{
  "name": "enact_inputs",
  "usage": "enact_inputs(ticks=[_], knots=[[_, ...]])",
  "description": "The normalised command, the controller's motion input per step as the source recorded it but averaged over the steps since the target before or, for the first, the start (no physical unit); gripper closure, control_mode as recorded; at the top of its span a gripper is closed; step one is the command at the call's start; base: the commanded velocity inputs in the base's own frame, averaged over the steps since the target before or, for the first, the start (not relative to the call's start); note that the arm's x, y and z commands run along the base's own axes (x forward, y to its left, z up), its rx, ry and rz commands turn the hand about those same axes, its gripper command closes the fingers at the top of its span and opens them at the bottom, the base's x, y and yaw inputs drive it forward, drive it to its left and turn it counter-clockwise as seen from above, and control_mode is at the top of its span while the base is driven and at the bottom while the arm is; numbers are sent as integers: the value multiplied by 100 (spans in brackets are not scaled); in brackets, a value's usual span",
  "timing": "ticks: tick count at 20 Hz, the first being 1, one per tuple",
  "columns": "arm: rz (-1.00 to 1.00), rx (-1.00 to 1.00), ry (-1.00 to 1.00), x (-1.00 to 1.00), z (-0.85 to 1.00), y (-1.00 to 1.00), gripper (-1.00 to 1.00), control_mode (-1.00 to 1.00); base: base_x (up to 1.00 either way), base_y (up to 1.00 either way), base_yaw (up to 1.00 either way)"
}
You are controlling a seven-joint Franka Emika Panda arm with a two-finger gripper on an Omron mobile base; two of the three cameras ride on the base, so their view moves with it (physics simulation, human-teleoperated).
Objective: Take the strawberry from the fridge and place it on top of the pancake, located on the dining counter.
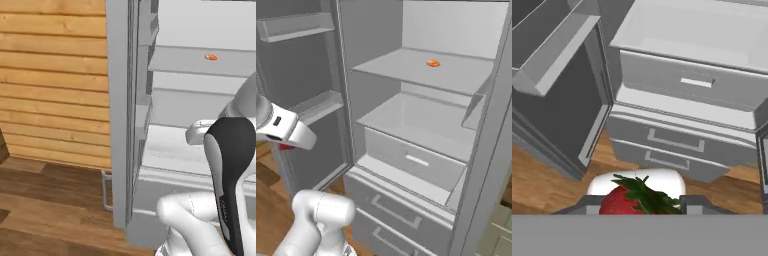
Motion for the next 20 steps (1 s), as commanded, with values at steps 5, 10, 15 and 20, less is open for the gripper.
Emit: enact_inputs(ticks=[5, 10, 15, 20], knots=[[0, 0, 0, 0, 0, 0, 100, 100, 0, 0, 100], [0, 0, 0, 0, 0, 0, 100, 100, 0, 7, 100], [0, 0, 0, 0, 0, 0, 100, 100, 0, 22, 100], [0, 0, 0, 0, 0, 0, 100, 100, 0, 24, 100]])
